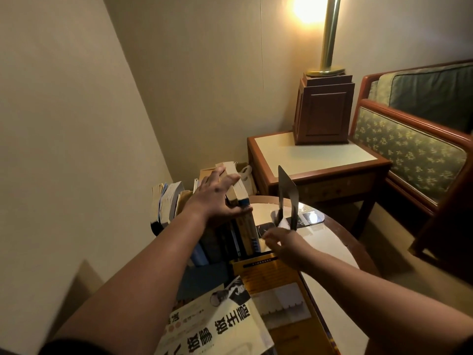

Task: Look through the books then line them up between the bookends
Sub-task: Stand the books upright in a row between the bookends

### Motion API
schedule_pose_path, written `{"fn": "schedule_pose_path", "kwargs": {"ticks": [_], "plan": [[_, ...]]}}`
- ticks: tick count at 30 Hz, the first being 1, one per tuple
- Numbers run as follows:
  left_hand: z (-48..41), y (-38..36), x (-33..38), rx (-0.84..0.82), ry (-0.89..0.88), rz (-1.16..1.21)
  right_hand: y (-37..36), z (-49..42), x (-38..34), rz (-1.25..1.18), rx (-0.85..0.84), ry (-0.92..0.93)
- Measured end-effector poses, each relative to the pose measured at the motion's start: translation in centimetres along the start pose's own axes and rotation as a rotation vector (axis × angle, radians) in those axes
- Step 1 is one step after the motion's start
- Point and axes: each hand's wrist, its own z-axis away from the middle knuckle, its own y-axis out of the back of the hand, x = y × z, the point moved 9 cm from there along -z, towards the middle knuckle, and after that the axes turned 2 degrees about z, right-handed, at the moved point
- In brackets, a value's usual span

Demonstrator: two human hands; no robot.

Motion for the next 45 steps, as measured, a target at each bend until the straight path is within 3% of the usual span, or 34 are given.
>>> {"fn": "schedule_pose_path", "kwargs": {"ticks": [5, 17, 31, 45], "plan": [[-0.2, -0.2, -0.3, -0.016, 0.011, 0.000, -2.7, 2.8, 2.7, 0.248, -0.102, 0.043], [0.0, 0.2, -0.1, 0.023, 0.009, 0.016, 2.2, 7.8, 7.5, 0.386, -0.141, -0.134], [-0.1, 0.2, -0.3, 0.034, 0.023, 0.024, 4.0, 9.3, 8.5, 0.189, -0.126, -0.278], [-0.2, 0.1, -0.3, 0.009, 0.026, 0.023, 7.6, 10.1, 6.3, -0.129, -0.331, -0.337]]}}
